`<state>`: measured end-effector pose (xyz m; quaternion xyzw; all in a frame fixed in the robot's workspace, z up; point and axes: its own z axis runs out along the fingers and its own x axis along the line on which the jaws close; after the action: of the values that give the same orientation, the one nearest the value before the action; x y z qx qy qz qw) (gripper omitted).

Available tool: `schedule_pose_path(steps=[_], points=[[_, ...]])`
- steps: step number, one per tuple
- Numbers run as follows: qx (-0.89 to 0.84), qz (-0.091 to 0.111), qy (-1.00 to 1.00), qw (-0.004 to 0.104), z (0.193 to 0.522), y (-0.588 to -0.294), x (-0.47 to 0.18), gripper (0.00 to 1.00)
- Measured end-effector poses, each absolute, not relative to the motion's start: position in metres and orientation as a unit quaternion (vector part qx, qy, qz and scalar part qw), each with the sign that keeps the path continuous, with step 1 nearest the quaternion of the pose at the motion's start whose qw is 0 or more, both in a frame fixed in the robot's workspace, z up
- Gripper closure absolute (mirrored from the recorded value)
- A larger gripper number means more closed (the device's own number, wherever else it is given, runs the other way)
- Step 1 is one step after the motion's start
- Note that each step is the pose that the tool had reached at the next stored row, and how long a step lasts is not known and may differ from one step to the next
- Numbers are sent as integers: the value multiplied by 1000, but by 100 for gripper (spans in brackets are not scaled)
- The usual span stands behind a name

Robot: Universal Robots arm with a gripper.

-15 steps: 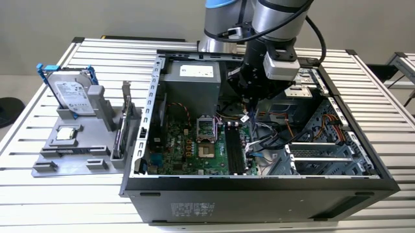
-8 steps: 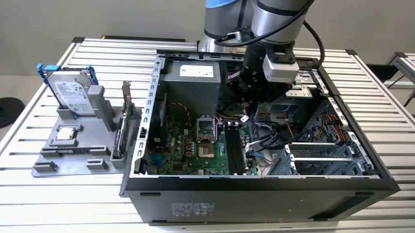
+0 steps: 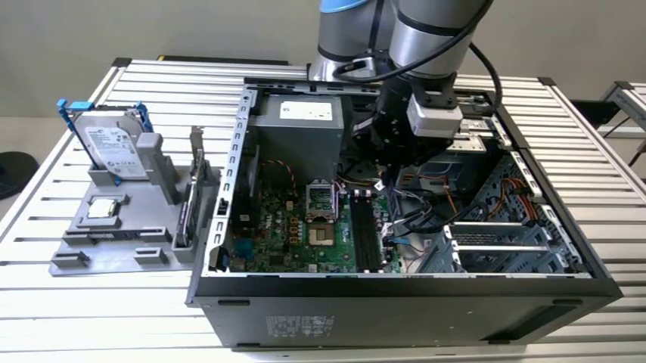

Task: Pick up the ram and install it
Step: 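Insert the ram into the slot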

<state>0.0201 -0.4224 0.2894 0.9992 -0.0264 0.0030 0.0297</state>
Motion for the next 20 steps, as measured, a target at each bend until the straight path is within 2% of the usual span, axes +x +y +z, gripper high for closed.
schedule_pose_path(steps=[20], points=[[999,2,-26,31,269,-433,20,100]])
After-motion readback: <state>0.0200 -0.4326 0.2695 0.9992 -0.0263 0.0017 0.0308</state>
